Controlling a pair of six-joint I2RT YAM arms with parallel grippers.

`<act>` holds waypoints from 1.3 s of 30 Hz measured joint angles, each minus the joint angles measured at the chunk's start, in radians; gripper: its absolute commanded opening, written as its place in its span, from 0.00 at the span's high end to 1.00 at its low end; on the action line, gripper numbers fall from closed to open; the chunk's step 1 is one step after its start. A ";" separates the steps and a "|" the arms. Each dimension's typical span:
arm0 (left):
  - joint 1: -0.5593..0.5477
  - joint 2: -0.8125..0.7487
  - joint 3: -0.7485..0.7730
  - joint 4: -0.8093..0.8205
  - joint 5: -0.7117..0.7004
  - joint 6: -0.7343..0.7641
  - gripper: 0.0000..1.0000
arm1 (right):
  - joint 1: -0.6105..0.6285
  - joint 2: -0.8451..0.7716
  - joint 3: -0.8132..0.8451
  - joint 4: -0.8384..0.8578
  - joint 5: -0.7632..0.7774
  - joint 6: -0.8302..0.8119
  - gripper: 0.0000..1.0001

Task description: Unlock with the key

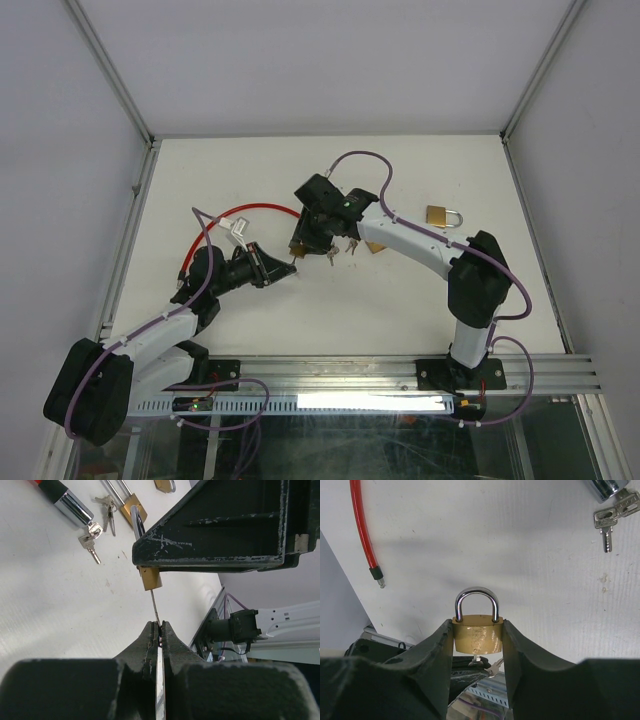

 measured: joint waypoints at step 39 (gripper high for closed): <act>0.000 0.003 0.013 0.023 -0.035 -0.018 1.00 | 0.009 -0.001 0.000 0.023 -0.045 -0.019 1.00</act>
